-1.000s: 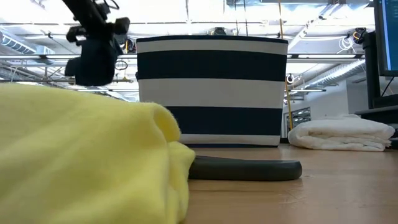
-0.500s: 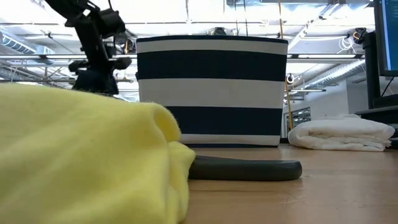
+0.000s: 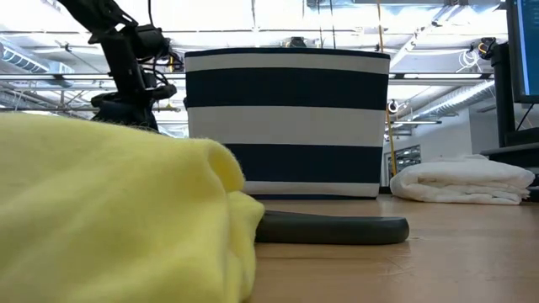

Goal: Pick & Place Cloths
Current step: Put the blue shorts into the wire basket, then put the red shorts into the wire basket

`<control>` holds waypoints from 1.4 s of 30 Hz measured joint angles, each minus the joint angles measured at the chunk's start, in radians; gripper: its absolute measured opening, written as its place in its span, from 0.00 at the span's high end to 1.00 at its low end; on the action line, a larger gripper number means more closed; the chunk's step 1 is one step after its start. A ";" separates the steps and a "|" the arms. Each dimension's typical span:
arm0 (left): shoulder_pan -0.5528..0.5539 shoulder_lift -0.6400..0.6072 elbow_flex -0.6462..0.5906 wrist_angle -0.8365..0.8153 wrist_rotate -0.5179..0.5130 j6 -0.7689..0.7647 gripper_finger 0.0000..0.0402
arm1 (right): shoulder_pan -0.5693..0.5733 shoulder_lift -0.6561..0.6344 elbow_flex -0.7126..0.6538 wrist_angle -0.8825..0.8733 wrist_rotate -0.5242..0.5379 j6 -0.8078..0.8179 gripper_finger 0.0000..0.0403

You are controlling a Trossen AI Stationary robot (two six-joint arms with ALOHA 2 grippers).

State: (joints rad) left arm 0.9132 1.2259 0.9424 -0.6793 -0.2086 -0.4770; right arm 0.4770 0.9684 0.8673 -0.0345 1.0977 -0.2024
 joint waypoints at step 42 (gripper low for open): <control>-0.070 -0.180 0.001 -0.081 0.238 -0.086 0.62 | 0.000 0.000 0.000 0.000 -0.003 -0.001 1.00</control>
State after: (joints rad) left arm 0.8433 1.0458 0.9436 -0.7608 0.0297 -0.5626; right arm 0.4774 0.9686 0.8673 -0.0341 1.0946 -0.2031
